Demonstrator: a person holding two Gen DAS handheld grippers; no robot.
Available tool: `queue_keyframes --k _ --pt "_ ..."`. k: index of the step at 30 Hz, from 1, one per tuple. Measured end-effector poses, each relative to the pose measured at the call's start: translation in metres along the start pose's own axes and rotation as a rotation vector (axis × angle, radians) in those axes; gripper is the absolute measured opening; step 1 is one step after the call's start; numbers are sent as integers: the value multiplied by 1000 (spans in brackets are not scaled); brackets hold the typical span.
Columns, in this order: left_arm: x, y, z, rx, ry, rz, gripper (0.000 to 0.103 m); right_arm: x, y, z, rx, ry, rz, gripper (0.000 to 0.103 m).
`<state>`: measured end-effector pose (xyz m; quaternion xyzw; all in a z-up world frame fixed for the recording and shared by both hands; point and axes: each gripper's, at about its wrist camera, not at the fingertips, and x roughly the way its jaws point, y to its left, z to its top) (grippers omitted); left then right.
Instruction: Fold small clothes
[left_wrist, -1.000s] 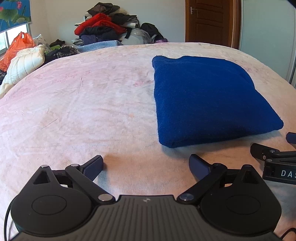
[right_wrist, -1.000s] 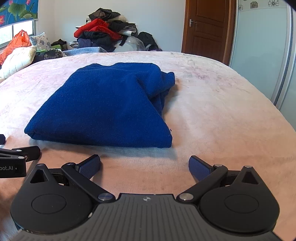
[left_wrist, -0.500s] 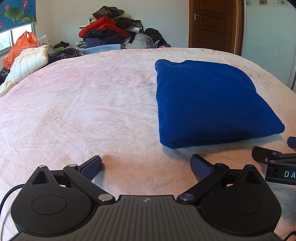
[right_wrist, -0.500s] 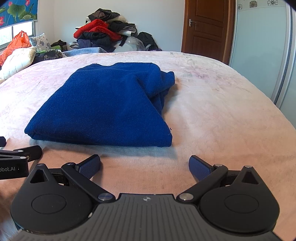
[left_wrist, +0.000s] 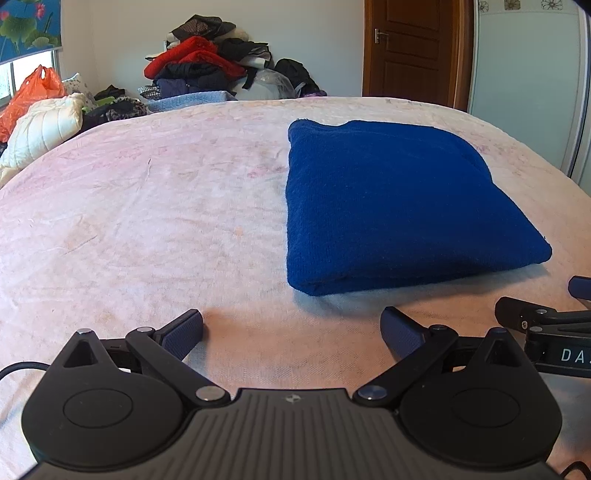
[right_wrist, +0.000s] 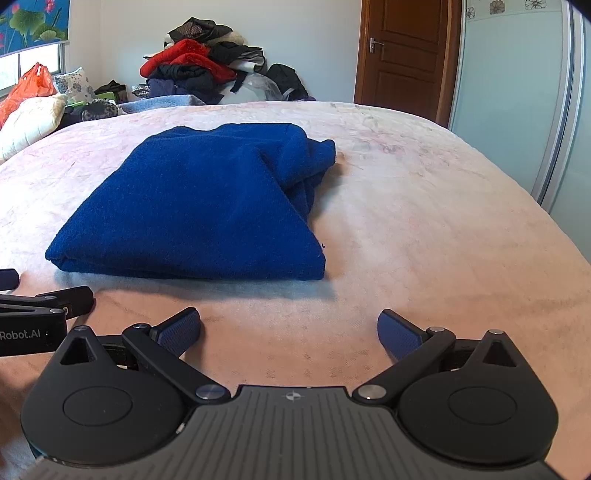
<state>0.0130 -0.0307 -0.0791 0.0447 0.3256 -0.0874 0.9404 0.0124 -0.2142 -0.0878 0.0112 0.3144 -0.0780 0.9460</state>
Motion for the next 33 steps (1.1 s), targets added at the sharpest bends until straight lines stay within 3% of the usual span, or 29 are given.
queue_keyframes --k 33 --pt "-1 -1 0 9 7 2 103 -1 0 0 -3 3 -3 103"
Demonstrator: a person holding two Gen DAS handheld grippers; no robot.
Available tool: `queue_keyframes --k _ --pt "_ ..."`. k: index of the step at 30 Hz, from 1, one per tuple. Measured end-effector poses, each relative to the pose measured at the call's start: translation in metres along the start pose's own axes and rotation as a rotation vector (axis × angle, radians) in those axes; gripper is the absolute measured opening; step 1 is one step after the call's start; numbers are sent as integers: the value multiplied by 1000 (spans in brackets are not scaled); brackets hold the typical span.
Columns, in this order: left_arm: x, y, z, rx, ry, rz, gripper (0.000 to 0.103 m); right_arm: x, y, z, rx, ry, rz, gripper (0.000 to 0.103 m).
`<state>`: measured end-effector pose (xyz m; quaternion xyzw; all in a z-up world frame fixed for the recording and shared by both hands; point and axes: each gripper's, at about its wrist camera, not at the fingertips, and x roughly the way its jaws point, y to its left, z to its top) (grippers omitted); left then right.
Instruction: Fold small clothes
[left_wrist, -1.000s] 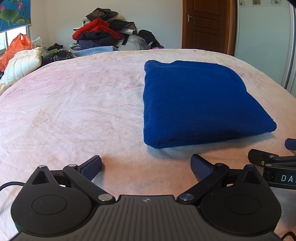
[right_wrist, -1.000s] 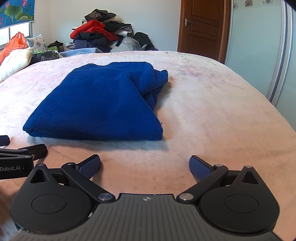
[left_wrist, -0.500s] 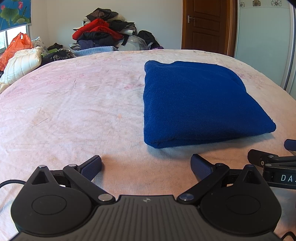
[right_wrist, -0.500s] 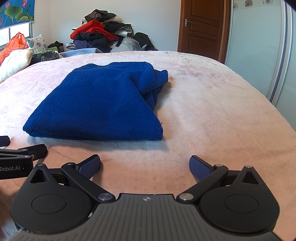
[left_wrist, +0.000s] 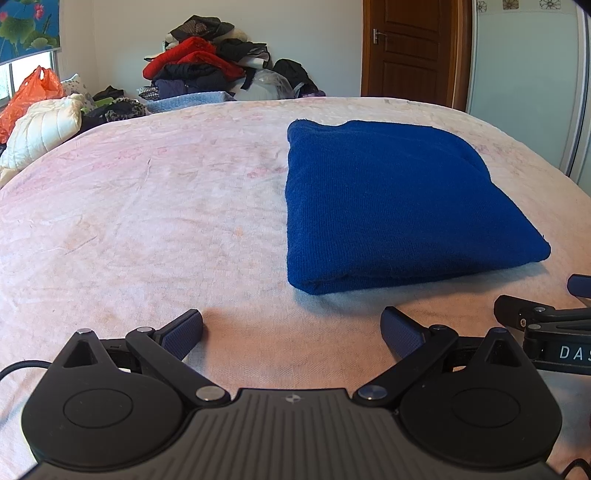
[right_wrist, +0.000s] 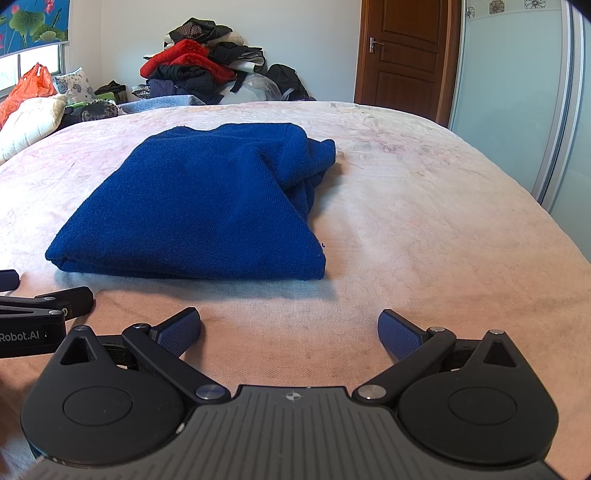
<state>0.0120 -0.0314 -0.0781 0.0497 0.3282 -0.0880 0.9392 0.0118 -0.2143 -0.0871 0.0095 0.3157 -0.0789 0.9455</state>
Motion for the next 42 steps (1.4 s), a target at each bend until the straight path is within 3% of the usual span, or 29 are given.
queue_keyframes --k 5,12,19,42 --pt "-4 2 9 30 49 11 103 -5 0 5 33 37 -12 103" --pt "-24 9 22 9 86 -4 103 -33 3 18 121 82 66 102" --pt "-34 9 26 0 114 -27 103 -51 14 23 79 70 48 102" --pt "-34 10 24 1 117 -1 103 -52 17 23 49 75 41 102"
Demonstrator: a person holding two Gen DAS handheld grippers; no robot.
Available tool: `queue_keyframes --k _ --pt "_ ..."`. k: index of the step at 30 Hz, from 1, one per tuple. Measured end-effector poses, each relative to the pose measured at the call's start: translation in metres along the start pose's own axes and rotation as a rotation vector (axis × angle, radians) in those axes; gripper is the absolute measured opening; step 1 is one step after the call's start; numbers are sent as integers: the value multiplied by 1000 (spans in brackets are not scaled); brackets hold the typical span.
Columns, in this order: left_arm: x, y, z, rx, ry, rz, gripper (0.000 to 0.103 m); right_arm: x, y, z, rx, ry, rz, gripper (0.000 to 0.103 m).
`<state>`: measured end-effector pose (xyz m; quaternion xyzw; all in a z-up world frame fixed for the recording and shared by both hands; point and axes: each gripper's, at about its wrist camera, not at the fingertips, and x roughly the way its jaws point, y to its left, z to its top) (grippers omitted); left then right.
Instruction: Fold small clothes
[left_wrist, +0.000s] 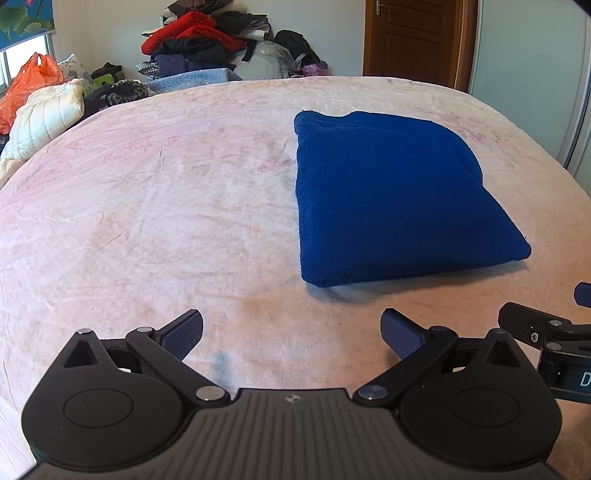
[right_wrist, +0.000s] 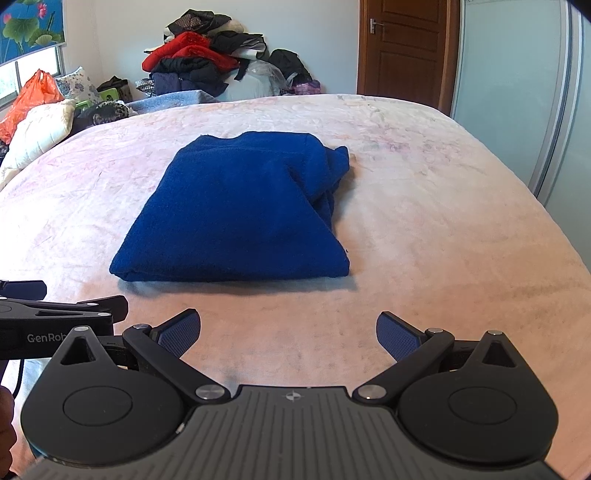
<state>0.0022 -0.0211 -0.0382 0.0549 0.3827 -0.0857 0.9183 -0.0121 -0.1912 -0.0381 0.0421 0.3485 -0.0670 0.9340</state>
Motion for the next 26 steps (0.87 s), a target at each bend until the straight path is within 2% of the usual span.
queue_keyframes --k 19,26 --pt "1 1 -1 0 5 1 103 1 1 -3 4 6 6 102" --pt "-3 7 3 5 -28 2 103 2 -3 -1 -5 -10 11 102"
